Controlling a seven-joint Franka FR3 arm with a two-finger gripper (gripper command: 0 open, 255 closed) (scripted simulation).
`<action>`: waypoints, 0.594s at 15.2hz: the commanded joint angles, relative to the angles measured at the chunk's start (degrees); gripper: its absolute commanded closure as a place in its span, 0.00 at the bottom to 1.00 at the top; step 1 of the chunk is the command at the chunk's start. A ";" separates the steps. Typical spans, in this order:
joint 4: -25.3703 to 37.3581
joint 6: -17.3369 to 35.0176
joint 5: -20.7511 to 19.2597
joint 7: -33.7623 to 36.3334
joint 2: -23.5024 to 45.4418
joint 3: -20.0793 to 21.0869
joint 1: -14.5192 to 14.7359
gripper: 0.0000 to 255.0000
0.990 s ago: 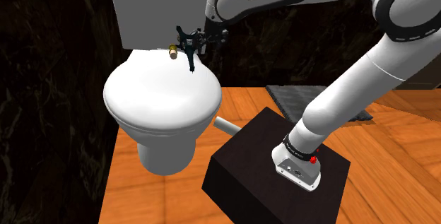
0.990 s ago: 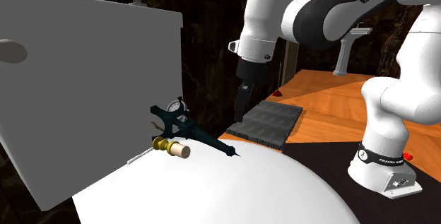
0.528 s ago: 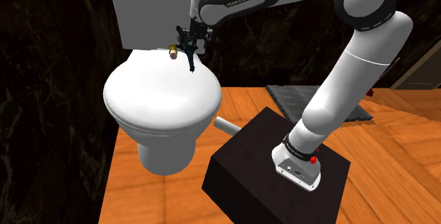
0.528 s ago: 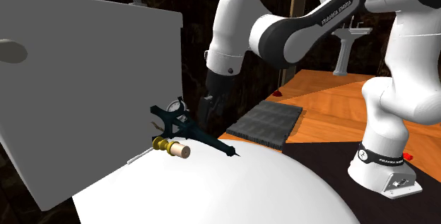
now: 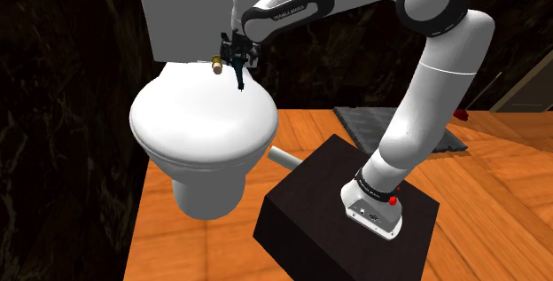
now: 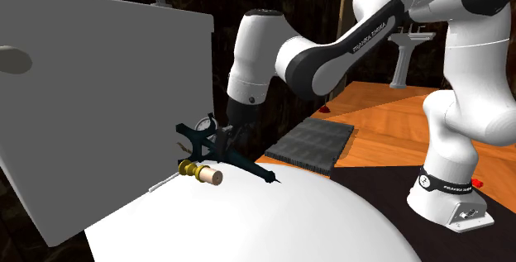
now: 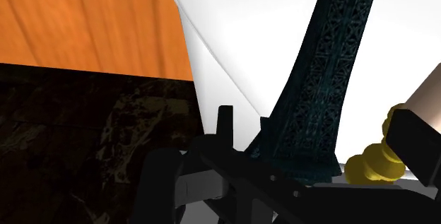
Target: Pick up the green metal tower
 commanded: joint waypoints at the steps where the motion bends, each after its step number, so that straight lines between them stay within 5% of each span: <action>1: -0.47 1.22 -0.65 0.69 0.84 -0.16 0.11 0.00; 3: -0.65 1.58 -0.82 0.86 1.04 -0.21 0.14 0.00; 4: -0.43 1.49 -0.80 0.77 1.16 -0.23 0.11 1.00; 9: -0.40 1.50 -0.82 0.78 1.20 -0.24 0.12 1.00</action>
